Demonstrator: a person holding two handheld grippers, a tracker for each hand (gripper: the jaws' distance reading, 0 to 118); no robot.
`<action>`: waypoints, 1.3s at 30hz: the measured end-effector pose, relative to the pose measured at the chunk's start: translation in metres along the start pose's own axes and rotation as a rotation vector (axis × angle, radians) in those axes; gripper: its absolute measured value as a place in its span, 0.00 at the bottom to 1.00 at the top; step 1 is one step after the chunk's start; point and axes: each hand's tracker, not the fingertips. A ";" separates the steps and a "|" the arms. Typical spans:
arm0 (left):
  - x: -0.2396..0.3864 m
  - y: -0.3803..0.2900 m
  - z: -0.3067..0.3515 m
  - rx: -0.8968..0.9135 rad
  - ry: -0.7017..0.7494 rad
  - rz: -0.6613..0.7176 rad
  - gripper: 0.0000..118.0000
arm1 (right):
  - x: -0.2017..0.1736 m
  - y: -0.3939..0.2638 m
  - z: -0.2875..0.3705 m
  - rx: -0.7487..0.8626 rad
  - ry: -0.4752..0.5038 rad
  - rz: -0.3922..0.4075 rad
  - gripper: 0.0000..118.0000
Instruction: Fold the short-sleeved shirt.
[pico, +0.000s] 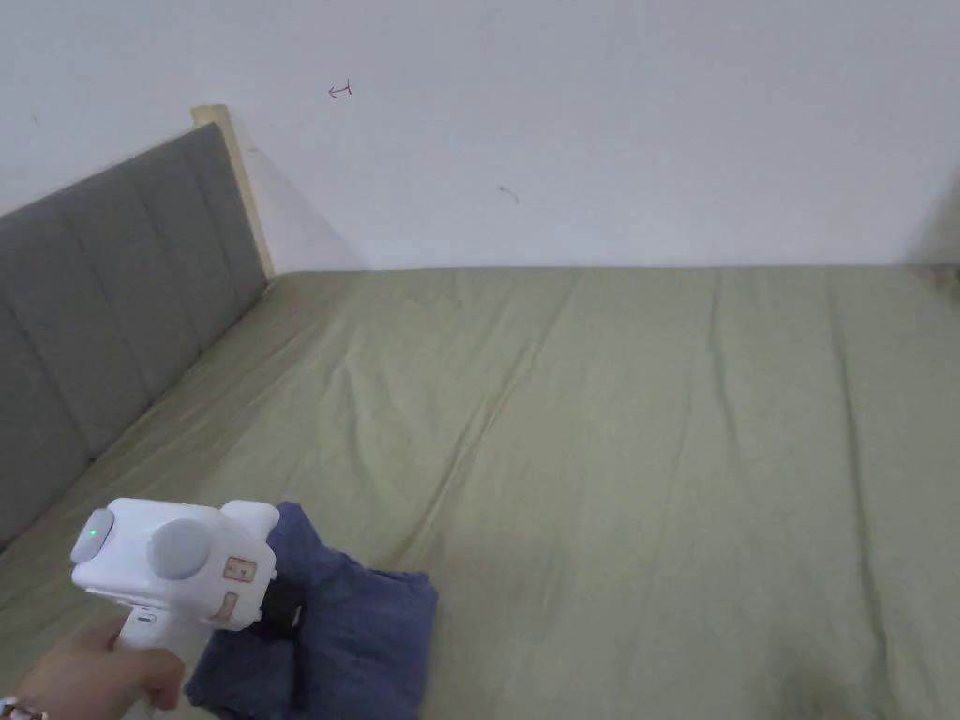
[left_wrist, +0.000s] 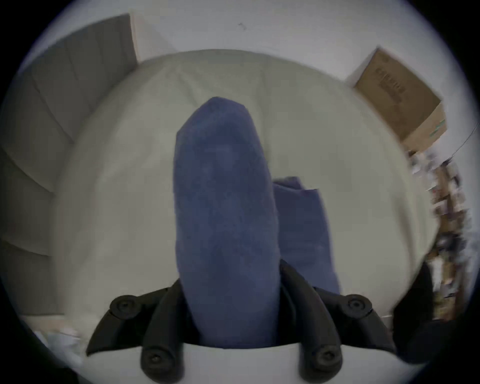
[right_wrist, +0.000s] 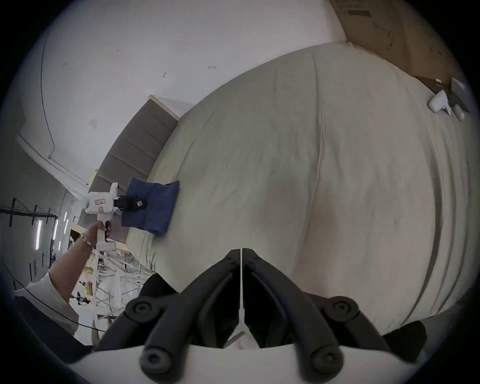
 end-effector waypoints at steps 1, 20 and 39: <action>-0.002 0.003 -0.001 -0.010 0.063 -0.045 0.19 | -0.001 0.000 0.000 0.001 -0.011 0.007 0.00; 0.028 -0.015 0.086 0.222 0.028 -0.106 0.89 | -0.031 0.019 0.002 0.095 -0.007 0.125 0.00; 0.260 0.003 0.216 0.901 -0.095 -0.025 0.01 | -0.116 0.077 0.087 0.591 -0.107 0.259 0.00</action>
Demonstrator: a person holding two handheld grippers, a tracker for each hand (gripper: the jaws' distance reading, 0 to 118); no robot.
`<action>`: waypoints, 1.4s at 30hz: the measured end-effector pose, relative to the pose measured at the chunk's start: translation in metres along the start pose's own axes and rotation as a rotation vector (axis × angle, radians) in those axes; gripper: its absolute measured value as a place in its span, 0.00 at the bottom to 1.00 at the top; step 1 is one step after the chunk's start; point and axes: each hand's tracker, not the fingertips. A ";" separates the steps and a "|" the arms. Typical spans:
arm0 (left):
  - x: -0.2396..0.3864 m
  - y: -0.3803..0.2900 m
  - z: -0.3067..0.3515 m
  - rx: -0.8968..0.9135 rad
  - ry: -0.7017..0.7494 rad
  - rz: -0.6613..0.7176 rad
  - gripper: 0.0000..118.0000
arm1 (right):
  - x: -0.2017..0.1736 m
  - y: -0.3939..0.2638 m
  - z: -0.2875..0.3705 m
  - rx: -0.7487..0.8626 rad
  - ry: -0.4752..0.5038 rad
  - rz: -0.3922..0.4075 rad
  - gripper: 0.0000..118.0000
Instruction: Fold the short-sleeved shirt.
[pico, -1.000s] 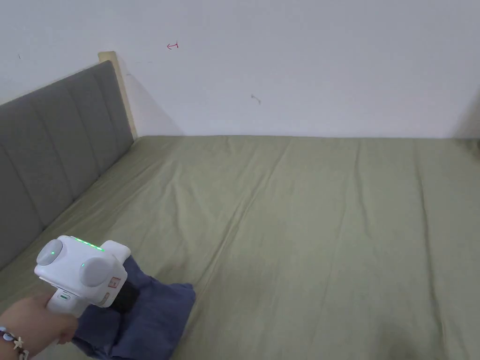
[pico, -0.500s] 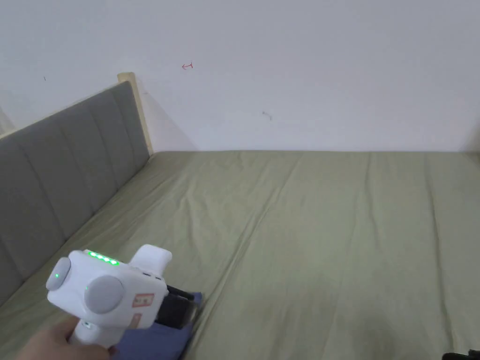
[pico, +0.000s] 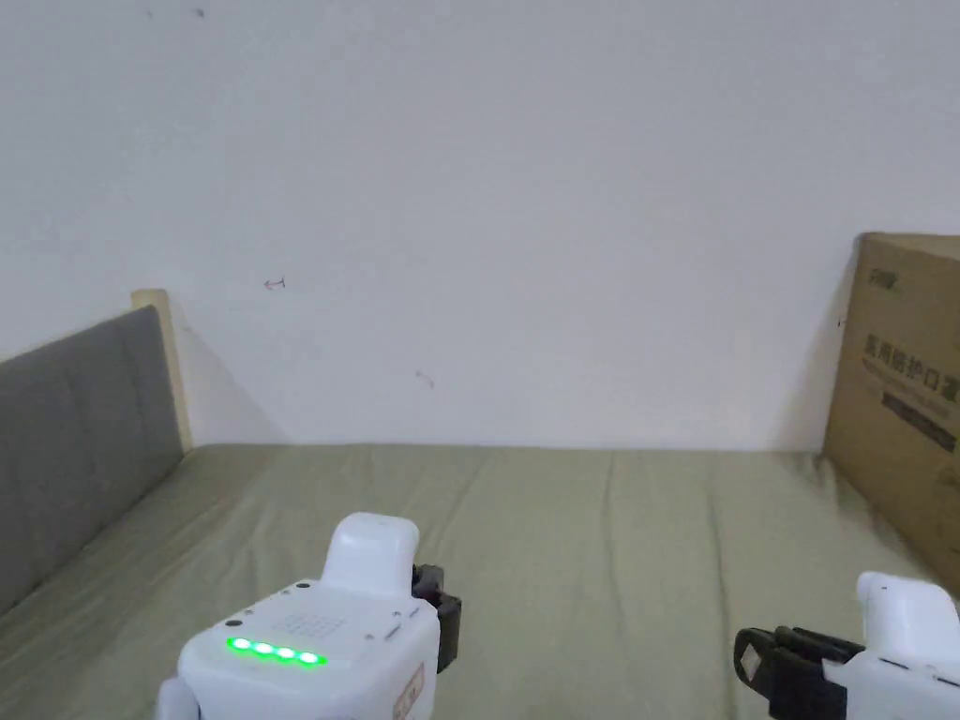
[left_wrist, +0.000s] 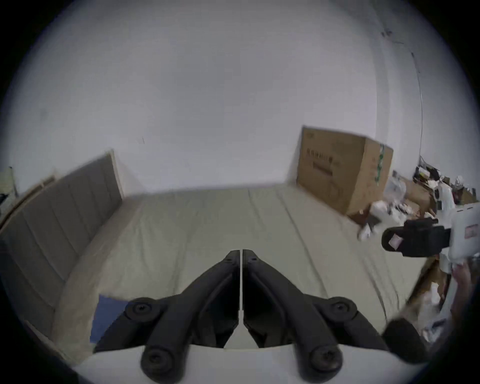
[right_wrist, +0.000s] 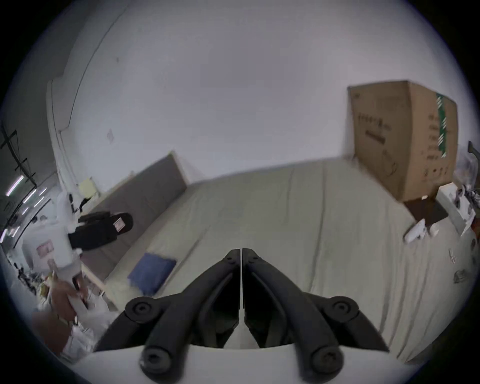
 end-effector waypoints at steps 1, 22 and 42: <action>0.009 0.002 0.004 0.051 0.040 -0.006 0.01 | -0.001 0.003 0.002 0.059 -0.016 0.012 0.00; 0.041 0.010 0.021 0.273 0.075 0.081 1.00 | -0.022 0.012 0.005 0.443 -0.258 0.216 0.98; 0.048 0.014 0.024 0.266 0.084 0.042 1.00 | -0.024 0.007 0.000 0.404 -0.272 0.252 1.00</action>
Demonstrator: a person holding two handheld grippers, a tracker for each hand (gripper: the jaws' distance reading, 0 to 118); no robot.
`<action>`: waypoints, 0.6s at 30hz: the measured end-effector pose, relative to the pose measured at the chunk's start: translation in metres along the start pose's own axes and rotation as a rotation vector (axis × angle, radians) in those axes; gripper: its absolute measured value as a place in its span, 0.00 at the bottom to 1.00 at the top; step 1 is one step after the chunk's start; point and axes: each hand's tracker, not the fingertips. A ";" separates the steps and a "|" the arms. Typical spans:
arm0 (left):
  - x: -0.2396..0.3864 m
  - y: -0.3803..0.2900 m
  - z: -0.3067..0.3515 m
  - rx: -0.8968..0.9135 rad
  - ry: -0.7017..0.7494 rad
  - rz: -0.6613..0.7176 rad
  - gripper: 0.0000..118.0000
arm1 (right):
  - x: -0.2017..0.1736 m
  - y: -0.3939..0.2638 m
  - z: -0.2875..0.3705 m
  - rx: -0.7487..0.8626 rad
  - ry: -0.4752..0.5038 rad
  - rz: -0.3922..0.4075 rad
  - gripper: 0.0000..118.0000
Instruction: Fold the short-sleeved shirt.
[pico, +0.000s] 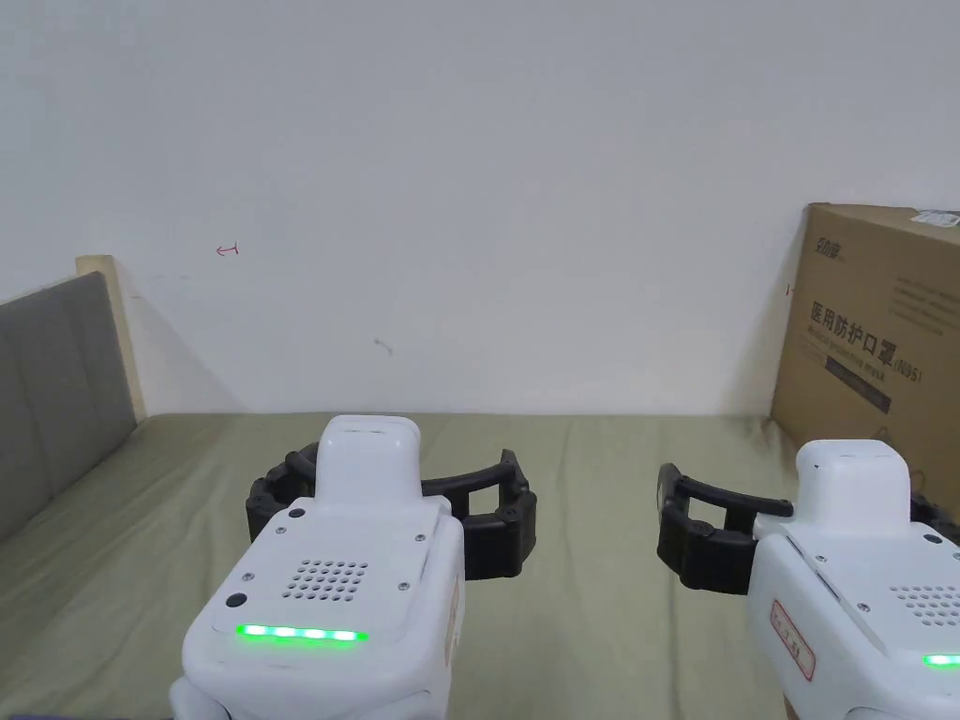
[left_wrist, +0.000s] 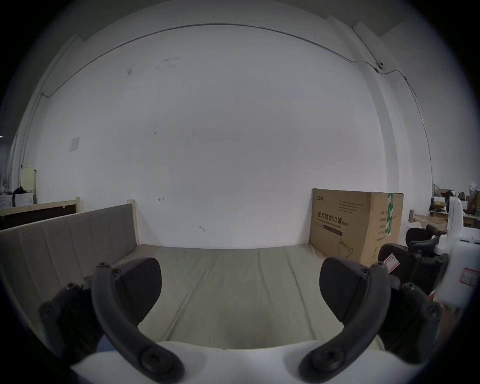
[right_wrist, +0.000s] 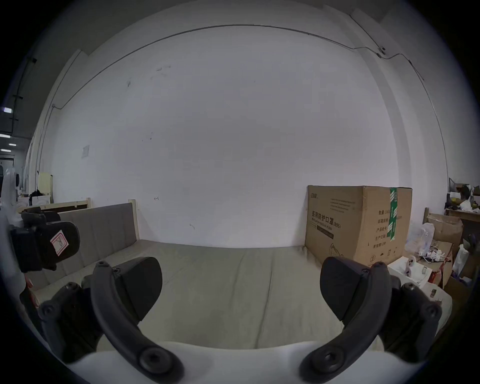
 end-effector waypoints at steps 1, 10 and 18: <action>0.000 0.000 0.001 0.000 0.000 -0.001 1.00 | -0.001 0.000 0.000 -0.003 0.004 0.003 1.00; 0.003 0.002 0.005 0.006 -0.037 -0.021 1.00 | -0.005 -0.001 -0.001 -0.017 0.034 0.005 1.00; -0.001 0.003 0.002 -0.015 -0.055 -0.006 1.00 | -0.007 -0.001 -0.001 -0.028 0.049 0.020 1.00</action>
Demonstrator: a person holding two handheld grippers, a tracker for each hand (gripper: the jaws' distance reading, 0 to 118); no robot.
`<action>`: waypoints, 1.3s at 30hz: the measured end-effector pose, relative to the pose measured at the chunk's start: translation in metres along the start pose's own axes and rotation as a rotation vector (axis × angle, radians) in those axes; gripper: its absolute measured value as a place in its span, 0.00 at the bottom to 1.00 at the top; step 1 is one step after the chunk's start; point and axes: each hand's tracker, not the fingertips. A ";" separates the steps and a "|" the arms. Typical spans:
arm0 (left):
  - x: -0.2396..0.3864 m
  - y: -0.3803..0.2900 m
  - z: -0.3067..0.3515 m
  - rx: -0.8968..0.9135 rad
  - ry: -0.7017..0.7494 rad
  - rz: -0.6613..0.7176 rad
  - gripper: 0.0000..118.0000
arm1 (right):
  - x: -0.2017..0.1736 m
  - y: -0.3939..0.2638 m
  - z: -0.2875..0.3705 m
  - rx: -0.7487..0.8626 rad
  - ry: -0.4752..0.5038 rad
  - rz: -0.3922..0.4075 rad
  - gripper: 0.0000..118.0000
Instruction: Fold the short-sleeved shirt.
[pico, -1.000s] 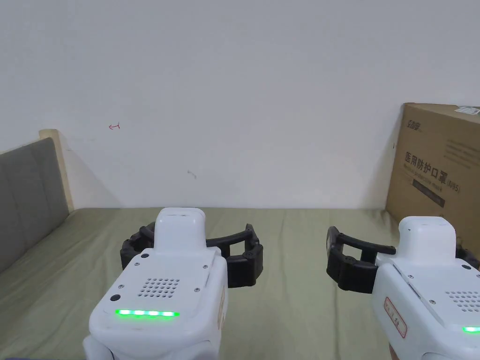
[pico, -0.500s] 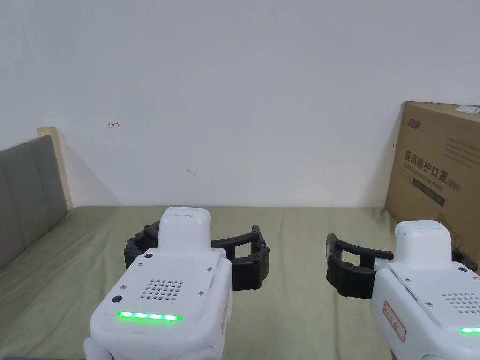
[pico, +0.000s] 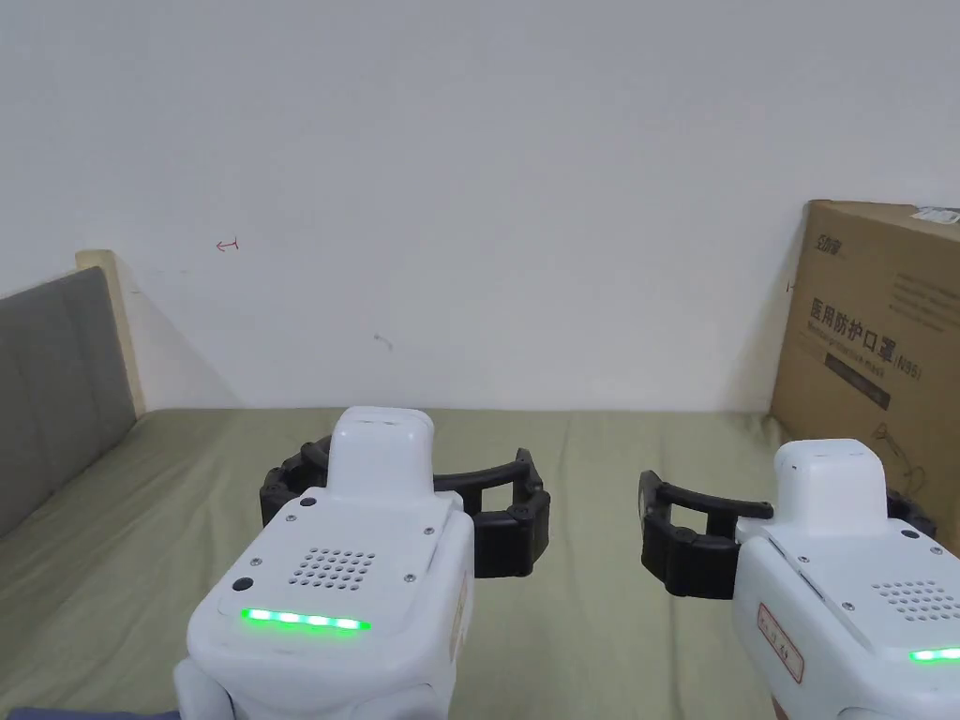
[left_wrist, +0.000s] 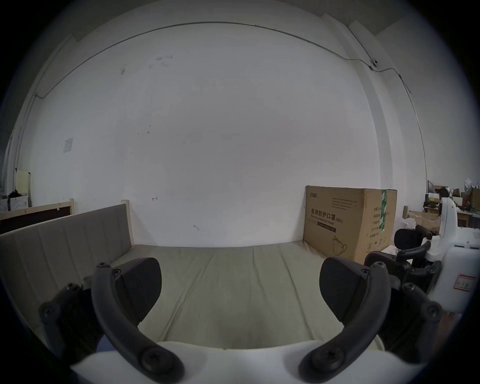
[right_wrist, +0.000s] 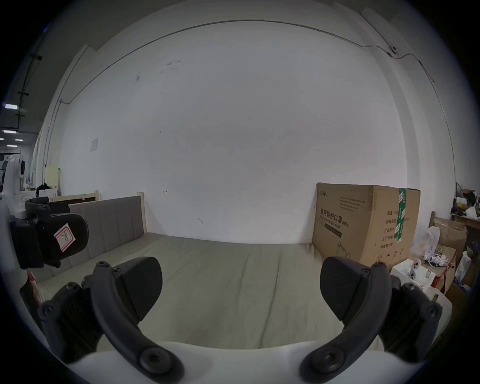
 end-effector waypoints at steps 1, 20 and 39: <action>-0.001 0.000 0.000 -0.002 -0.002 0.007 1.00 | 0.001 0.000 0.000 -0.003 0.000 -0.005 1.00; -0.004 -0.003 -0.011 -0.061 0.046 0.055 1.00 | 0.005 -0.002 -0.003 -0.023 -0.007 -0.027 1.00; -0.001 -0.003 -0.005 -0.057 0.011 0.061 1.00 | -0.002 -0.005 -0.001 -0.038 0.001 -0.011 1.00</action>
